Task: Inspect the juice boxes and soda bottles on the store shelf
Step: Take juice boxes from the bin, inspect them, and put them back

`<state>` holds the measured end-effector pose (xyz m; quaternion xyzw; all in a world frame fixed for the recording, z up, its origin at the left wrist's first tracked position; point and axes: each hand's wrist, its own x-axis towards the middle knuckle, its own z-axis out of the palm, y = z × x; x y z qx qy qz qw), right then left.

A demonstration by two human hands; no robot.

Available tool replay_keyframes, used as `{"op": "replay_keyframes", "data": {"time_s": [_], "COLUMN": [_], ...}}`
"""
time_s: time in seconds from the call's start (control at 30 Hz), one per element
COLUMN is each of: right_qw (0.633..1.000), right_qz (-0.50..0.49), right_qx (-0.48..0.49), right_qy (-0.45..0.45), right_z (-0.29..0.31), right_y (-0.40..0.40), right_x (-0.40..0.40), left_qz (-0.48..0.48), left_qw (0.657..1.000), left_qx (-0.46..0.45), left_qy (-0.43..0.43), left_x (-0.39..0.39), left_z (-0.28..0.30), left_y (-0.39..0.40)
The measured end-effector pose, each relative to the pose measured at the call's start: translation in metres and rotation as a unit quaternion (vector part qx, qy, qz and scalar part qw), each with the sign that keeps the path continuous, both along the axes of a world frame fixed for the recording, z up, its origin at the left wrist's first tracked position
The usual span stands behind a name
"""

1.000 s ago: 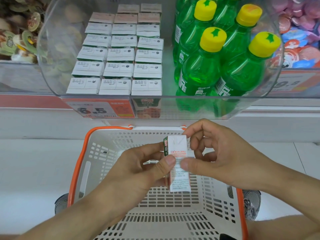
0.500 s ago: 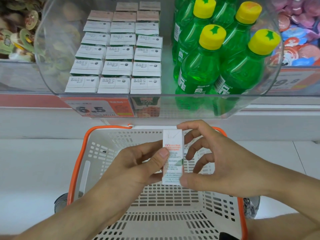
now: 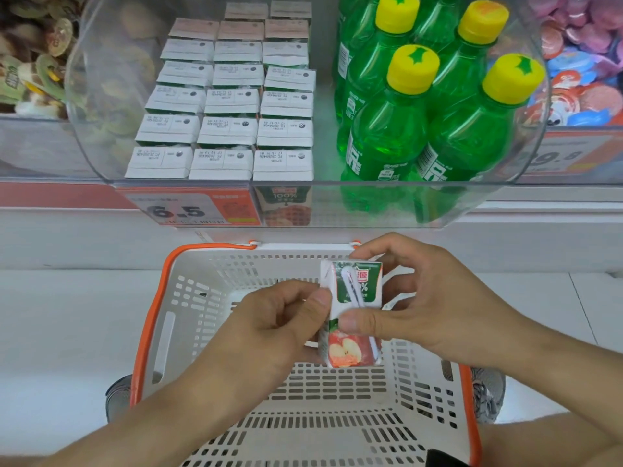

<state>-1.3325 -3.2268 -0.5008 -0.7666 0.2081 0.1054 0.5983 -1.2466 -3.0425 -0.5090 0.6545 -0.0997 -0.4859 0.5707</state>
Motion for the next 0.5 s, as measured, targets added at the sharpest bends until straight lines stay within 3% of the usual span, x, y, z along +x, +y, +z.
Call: {"op": "replay_keyframes", "data": {"time_s": [0.5], "right_qw": [0.999], "right_qz": [0.002], "right_qx": [0.033], "right_qy": [-0.001], "right_z": [0.0030], "right_y": [-0.0016], "right_x": [0.0005], "left_qz": [0.059], "left_qw": [0.998], "left_qx": [-0.012], "left_qy": [0.007], "left_x": [0.0020], "left_z": [0.0018], "left_y": [-0.0025]}}
